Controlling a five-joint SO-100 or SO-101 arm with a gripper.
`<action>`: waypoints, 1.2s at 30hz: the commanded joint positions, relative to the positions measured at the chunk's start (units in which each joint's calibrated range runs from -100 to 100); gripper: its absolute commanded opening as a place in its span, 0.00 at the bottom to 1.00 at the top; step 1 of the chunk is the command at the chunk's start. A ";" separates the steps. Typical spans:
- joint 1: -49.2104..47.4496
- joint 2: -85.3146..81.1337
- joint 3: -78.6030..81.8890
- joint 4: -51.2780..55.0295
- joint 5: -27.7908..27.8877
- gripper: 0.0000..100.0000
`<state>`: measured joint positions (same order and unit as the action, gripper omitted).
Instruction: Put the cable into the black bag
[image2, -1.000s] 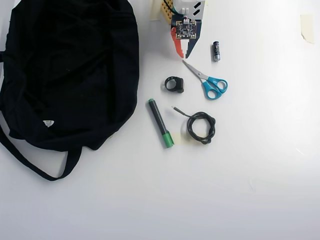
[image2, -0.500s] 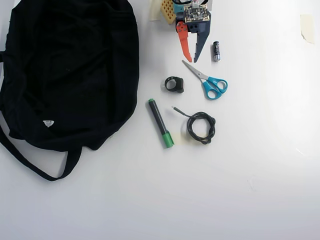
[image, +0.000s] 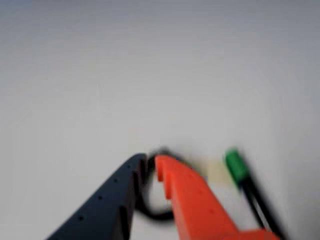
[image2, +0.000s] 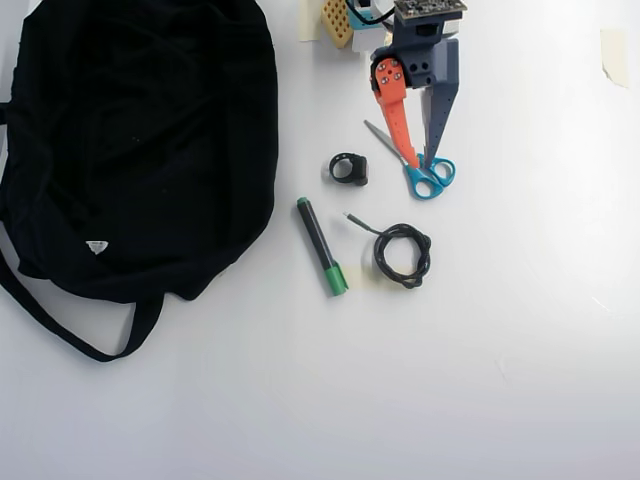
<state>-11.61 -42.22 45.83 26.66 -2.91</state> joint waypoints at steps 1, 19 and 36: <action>1.06 8.94 -12.32 -4.36 0.28 0.03; 4.88 37.90 -30.65 -28.82 0.55 0.03; 6.30 37.74 -31.19 -29.59 0.60 0.03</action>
<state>-5.36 -2.78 15.80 -2.36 -2.52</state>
